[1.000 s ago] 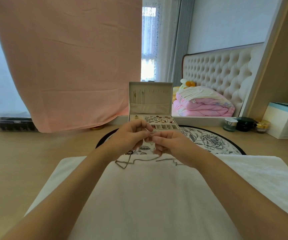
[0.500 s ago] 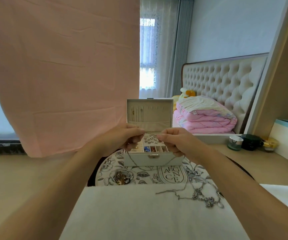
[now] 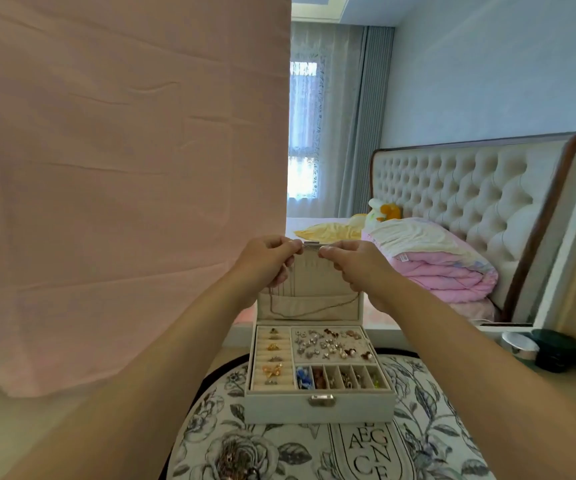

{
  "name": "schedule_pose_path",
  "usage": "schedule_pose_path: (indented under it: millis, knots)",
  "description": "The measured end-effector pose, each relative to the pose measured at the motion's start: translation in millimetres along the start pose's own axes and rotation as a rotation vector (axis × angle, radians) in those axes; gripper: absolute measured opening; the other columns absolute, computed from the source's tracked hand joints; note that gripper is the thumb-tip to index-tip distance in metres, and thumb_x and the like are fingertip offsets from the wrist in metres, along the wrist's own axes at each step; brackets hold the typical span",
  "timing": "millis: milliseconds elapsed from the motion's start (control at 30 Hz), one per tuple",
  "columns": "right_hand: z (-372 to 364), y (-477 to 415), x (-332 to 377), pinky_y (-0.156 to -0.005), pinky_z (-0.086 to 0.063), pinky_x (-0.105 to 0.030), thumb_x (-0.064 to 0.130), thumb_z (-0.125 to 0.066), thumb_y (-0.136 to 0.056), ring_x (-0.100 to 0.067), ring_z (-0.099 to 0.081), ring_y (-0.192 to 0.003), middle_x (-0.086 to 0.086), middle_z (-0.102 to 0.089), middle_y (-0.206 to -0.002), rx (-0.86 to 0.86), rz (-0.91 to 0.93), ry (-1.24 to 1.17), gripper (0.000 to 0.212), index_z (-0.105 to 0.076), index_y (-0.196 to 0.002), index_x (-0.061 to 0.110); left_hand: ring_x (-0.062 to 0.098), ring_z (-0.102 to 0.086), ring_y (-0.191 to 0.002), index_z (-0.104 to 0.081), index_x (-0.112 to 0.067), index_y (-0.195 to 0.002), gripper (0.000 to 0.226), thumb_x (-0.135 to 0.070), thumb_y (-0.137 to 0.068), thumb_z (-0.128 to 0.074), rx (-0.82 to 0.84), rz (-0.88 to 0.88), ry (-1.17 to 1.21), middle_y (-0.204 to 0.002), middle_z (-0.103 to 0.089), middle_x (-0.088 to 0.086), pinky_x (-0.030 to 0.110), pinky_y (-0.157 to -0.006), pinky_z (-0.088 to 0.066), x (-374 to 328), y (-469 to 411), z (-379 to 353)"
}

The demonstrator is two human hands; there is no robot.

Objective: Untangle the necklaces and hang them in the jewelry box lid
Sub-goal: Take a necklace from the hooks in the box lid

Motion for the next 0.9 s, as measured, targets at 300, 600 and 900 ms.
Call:
schedule_pose_path:
  millis: [300, 600, 900]
  knots:
    - [-26.2, -77.6, -49.9, -0.075, -0.056, -0.036, 0.040, -0.081, -0.077, -0.008, -0.066, -0.078, 0.014, -0.068, -0.071, -0.298, 0.166, 0.321, 0.022, -0.067, -0.064, 0.029, 0.018, -0.060, -0.053, -0.065, -0.016, -0.057, 0.039, -0.041, -0.087, -0.067, -0.207, -0.062, -0.564, -0.057, -0.065, -0.003, 0.034, -0.058, -0.053, 45.8, -67.6, -12.2]
    - [-45.8, -98.8, -74.9, -0.065, -0.049, -0.028, 0.046, -0.072, -0.079, -0.008, -0.063, -0.076, 0.013, -0.068, -0.073, -0.449, 0.132, 0.367, 0.020, -0.070, -0.071, 0.027, 0.026, -0.069, -0.065, -0.071, -0.014, -0.063, 0.045, -0.055, -0.077, -0.060, -0.313, 0.097, -0.556, -0.060, -0.068, 0.000, 0.036, -0.067, -0.060, 66.0, -88.7, -22.5]
    - [-48.9, -91.2, -93.3, -0.067, -0.050, -0.032, 0.040, -0.076, -0.082, -0.018, -0.063, -0.071, 0.003, -0.069, -0.071, -0.220, 0.020, 0.451, 0.032, -0.067, -0.068, 0.013, 0.019, -0.068, -0.053, -0.071, -0.011, -0.077, 0.037, -0.044, -0.091, -0.059, -0.137, 0.173, -0.611, -0.060, -0.070, 0.003, 0.032, -0.065, -0.059, 83.1, -80.2, -26.1]
Point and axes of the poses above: each hand's wrist, its own y-axis away from the middle knuckle, its own z-axis out of the back of the hand, x = y × z, the point moved 1 cm from there along -y, towards the middle knuckle
